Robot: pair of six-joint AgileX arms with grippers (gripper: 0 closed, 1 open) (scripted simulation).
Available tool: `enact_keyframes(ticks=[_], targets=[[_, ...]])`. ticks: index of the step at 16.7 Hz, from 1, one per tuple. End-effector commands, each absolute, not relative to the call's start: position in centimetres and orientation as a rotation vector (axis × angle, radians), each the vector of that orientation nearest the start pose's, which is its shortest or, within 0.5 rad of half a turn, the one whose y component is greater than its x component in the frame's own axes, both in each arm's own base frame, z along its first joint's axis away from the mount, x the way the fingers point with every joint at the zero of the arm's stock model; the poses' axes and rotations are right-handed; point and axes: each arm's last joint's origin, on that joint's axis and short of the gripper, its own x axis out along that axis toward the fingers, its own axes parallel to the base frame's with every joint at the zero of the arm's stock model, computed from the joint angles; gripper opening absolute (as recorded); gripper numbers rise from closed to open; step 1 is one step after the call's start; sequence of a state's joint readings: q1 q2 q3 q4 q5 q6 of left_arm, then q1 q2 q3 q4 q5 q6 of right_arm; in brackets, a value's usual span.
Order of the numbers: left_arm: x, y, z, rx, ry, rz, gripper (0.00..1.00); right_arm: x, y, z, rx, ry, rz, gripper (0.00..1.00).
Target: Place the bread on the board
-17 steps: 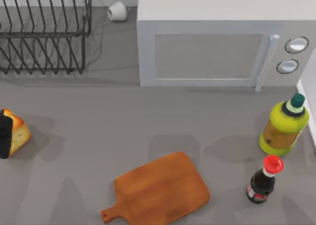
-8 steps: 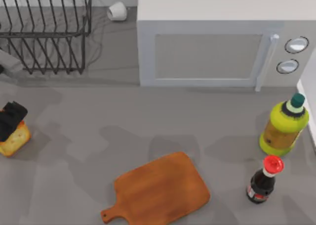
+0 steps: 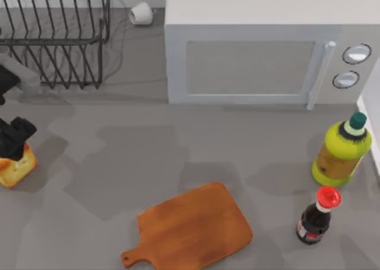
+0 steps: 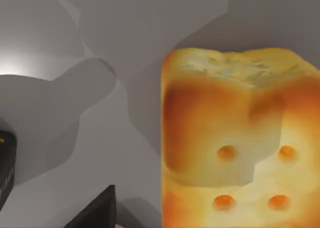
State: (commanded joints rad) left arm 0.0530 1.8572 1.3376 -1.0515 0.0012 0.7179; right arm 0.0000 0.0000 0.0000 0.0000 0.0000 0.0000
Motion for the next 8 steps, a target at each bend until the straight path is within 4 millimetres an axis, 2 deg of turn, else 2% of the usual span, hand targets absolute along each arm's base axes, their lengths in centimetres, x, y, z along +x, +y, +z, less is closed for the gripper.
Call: enact_keyframes(ticks=[5, 8], targets=[[34.2, 1.9, 18.3, 0.519, 1.507, -0.519, 1.00, 10.6, -0.1, 16.0, 0.000, 0.000, 0.000, 1.00], [34.3, 2.0, 16.3, 0.516, 1.511, -0.518, 1.00, 10.6, -0.1, 16.0, 0.000, 0.000, 0.000, 1.00]])
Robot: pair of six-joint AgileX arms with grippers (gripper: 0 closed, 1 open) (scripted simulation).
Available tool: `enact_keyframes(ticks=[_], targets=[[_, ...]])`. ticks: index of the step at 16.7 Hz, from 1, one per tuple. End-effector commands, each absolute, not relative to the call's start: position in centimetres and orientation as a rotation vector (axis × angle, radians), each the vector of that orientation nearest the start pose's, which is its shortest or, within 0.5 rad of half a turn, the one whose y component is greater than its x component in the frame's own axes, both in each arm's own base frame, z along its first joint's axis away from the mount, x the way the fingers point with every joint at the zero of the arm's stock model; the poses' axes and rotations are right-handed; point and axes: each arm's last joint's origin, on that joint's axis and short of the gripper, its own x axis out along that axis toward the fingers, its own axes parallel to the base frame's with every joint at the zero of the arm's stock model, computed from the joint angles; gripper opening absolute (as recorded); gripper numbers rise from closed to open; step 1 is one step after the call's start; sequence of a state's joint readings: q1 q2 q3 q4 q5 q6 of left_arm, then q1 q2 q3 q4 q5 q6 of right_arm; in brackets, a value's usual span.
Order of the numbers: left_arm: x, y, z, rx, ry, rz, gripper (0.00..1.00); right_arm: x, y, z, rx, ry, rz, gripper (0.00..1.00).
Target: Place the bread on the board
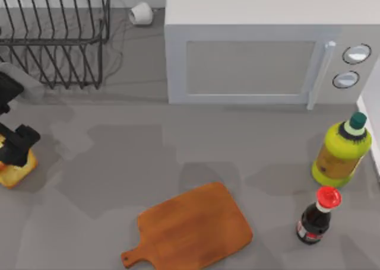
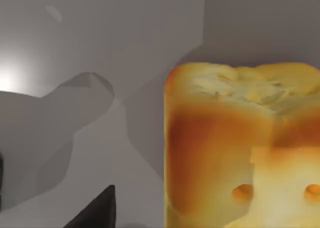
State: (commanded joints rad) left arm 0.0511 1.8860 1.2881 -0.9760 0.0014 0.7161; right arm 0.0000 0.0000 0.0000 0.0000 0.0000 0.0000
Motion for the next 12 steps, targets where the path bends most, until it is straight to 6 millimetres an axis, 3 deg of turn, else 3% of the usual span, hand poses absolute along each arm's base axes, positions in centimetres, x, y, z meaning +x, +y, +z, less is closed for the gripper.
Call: enact_keyframes(ticks=[5, 9, 12], targets=[[34.3, 2.1, 11.8, 0.517, 1.506, -0.516, 1.00, 10.6, -0.1, 16.0, 0.000, 0.000, 0.000, 1.00], [34.2, 2.1, 11.4, 0.516, 1.508, -0.517, 1.00, 10.6, -0.1, 16.0, 0.000, 0.000, 0.000, 1.00], [34.2, 2.1, 11.4, 0.516, 1.508, -0.517, 0.77, 10.6, -0.1, 16.0, 0.000, 0.000, 0.000, 1.00]])
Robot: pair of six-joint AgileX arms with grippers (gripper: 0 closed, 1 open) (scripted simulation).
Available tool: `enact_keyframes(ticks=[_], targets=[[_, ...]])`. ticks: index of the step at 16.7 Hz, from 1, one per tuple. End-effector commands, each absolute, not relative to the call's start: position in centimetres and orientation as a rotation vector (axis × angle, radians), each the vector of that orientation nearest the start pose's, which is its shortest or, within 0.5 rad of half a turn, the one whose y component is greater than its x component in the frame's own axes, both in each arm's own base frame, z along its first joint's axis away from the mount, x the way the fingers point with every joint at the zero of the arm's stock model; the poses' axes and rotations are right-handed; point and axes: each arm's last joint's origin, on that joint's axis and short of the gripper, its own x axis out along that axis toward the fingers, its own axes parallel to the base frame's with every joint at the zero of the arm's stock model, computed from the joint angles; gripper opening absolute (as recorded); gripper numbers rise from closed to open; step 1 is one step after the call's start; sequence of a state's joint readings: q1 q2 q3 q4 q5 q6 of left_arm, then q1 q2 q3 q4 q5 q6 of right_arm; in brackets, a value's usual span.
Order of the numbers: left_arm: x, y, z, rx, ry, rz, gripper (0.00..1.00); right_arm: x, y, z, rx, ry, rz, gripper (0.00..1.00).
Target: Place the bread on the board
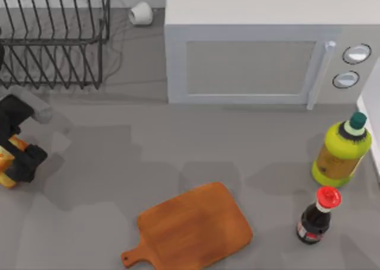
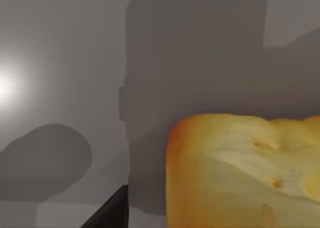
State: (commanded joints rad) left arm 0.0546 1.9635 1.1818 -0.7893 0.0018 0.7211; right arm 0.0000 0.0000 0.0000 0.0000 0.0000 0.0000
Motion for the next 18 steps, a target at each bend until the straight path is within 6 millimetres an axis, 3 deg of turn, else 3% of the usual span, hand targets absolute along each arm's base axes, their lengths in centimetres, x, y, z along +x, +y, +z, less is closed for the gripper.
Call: enact_keyframes(ticks=[10, 18], targets=[[34.22, 2.09, 11.45, 0.516, 1.508, -0.517, 0.02, 10.57, -0.12, 16.00, 0.000, 0.000, 0.000, 1.00], [34.22, 2.09, 11.45, 0.516, 1.508, -0.517, 0.00, 10.57, -0.12, 16.00, 0.000, 0.000, 0.000, 1.00]])
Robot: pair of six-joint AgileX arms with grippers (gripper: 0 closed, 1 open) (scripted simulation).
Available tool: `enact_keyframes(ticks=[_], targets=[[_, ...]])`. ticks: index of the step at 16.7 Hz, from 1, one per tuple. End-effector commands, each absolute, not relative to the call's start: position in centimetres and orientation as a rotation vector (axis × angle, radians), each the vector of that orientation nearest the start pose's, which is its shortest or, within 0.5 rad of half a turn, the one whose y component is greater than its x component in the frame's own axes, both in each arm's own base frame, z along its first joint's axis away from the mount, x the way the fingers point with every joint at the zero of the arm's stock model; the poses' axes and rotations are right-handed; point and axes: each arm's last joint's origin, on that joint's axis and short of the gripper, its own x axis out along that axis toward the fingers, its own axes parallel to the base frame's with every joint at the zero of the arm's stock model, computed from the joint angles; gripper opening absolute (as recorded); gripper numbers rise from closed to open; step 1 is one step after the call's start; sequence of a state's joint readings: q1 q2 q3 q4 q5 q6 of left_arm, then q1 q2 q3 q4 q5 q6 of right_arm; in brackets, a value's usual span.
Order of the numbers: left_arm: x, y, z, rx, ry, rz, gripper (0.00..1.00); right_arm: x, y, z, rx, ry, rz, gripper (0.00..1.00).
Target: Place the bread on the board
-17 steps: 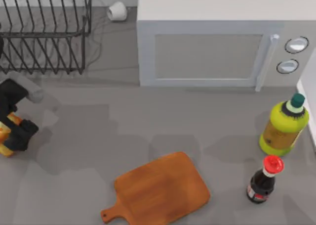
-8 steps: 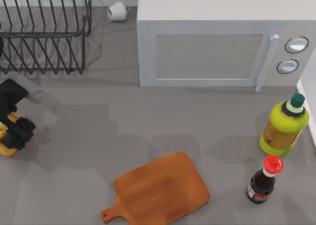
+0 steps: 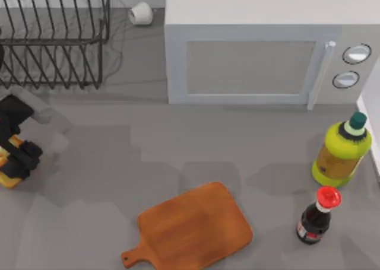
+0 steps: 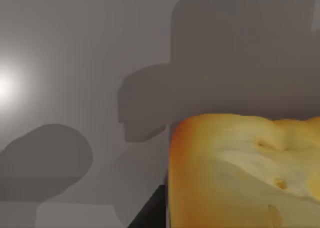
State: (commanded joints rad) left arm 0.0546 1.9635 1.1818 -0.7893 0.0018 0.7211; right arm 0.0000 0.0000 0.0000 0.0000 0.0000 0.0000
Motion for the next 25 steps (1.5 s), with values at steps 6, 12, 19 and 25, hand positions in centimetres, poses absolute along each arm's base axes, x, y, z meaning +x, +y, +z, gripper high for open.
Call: enact_keyframes(ticks=[6, 12, 19, 25], targets=[[34.8, 2.1, 14.5, 0.517, 1.503, -0.516, 0.00, 10.6, -0.1, 16.0, 0.000, 0.000, 0.000, 1.00], [34.3, 2.0, 21.0, 0.518, 1.509, -0.521, 0.00, 10.6, -0.1, 16.0, 0.000, 0.000, 0.000, 1.00], [34.3, 1.8, 21.3, 0.515, 1.511, -0.517, 0.00, 10.6, -0.1, 16.0, 0.000, 0.000, 0.000, 1.00], [34.7, -4.4, 20.5, 0.439, 1.545, -0.441, 0.00, 10.6, -0.1, 16.0, 0.000, 0.000, 0.000, 1.00]])
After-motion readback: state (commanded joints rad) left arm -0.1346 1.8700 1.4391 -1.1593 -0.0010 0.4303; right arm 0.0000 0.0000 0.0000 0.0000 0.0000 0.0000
